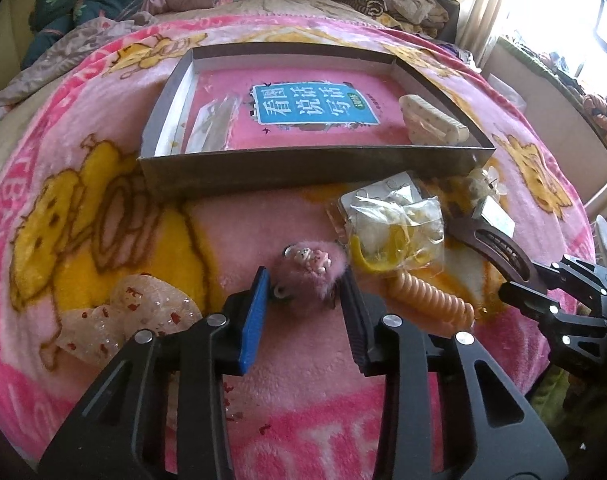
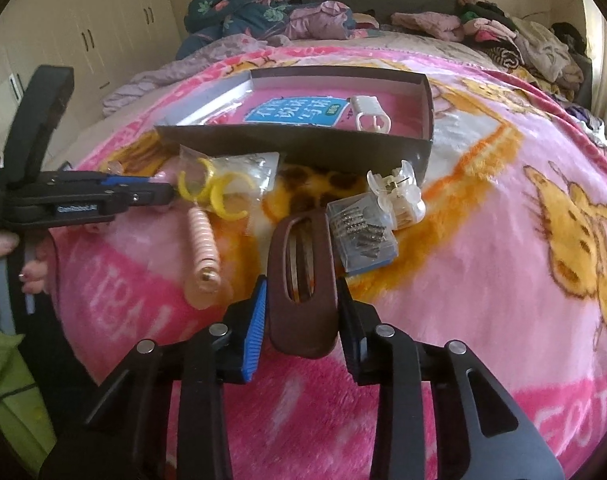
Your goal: Organize jewelry
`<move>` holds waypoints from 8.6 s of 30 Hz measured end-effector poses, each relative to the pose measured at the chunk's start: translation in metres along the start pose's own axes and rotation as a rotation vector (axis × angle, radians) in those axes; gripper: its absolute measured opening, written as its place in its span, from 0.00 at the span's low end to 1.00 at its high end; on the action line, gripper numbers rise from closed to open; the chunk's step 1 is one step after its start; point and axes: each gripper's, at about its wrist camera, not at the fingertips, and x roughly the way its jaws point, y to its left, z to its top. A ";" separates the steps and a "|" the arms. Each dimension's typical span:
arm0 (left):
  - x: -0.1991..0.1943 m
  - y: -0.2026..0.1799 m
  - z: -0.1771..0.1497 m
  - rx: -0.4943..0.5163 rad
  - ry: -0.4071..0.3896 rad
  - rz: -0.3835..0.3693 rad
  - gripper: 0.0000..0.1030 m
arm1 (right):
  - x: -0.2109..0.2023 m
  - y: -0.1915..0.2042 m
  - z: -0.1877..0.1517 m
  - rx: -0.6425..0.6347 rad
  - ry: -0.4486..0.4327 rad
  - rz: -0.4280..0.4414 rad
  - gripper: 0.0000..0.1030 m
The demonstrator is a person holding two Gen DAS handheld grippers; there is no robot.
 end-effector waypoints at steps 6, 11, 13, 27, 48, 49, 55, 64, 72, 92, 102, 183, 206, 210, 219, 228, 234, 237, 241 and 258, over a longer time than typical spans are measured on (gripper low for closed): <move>-0.017 0.006 0.000 -0.029 -0.036 -0.025 0.06 | -0.017 -0.003 -0.002 0.036 -0.029 0.020 0.29; -0.026 0.012 0.000 -0.045 -0.054 -0.024 0.06 | -0.029 -0.004 -0.001 0.057 -0.051 0.032 0.29; -0.032 0.015 0.001 -0.054 -0.066 -0.027 0.06 | -0.034 -0.004 0.001 0.059 -0.063 0.031 0.29; -0.056 0.026 0.031 -0.079 -0.148 -0.046 0.06 | -0.042 0.002 0.038 0.033 -0.111 0.026 0.29; -0.027 0.027 0.091 -0.069 -0.164 -0.057 0.06 | -0.025 -0.002 0.106 0.022 -0.166 0.023 0.29; -0.024 0.026 0.092 -0.066 -0.159 -0.058 0.06 | -0.025 -0.003 0.107 0.024 -0.167 0.023 0.29; -0.005 0.021 0.098 -0.054 -0.133 -0.059 0.06 | -0.016 -0.008 0.119 0.031 -0.172 0.016 0.29; 0.016 0.016 0.107 -0.043 -0.112 -0.069 0.06 | 0.010 -0.025 0.135 0.049 -0.152 -0.014 0.29; 0.031 0.025 0.107 -0.059 -0.088 -0.067 0.06 | 0.042 -0.032 0.147 0.058 -0.121 -0.017 0.29; 0.029 0.054 0.109 -0.115 -0.095 -0.055 0.10 | 0.113 -0.009 0.171 0.002 -0.020 0.024 0.29; 0.022 0.058 0.105 -0.126 -0.101 -0.043 0.14 | 0.122 -0.006 0.162 0.002 0.013 0.014 0.30; -0.107 0.060 0.000 -0.217 -0.231 0.022 0.85 | -0.018 0.032 0.068 0.002 -0.089 0.051 0.75; -0.072 0.091 -0.060 -0.273 -0.103 0.058 0.85 | 0.050 0.062 0.064 0.067 0.025 0.041 0.76; -0.065 0.093 -0.063 -0.275 -0.084 0.046 0.85 | 0.060 0.063 0.063 0.092 0.036 0.025 0.77; -0.048 0.089 -0.069 -0.261 -0.048 0.037 0.85 | 0.077 0.069 0.069 0.117 0.027 -0.020 0.82; -0.039 0.081 -0.067 -0.223 -0.040 0.054 0.81 | 0.077 0.066 0.064 0.120 0.019 -0.041 0.77; -0.035 0.074 -0.065 -0.195 -0.035 0.062 0.47 | 0.064 0.056 0.063 0.144 -0.004 -0.037 0.77; -0.036 0.071 -0.063 -0.187 -0.041 0.045 0.31 | 0.055 0.050 0.064 0.156 -0.026 -0.034 0.77; -0.039 0.064 -0.060 -0.172 -0.048 0.030 0.19 | 0.044 0.042 0.066 0.165 -0.046 -0.040 0.77; -0.044 0.024 -0.022 -0.079 -0.095 -0.005 0.17 | -0.001 -0.006 0.060 0.231 -0.094 -0.087 0.77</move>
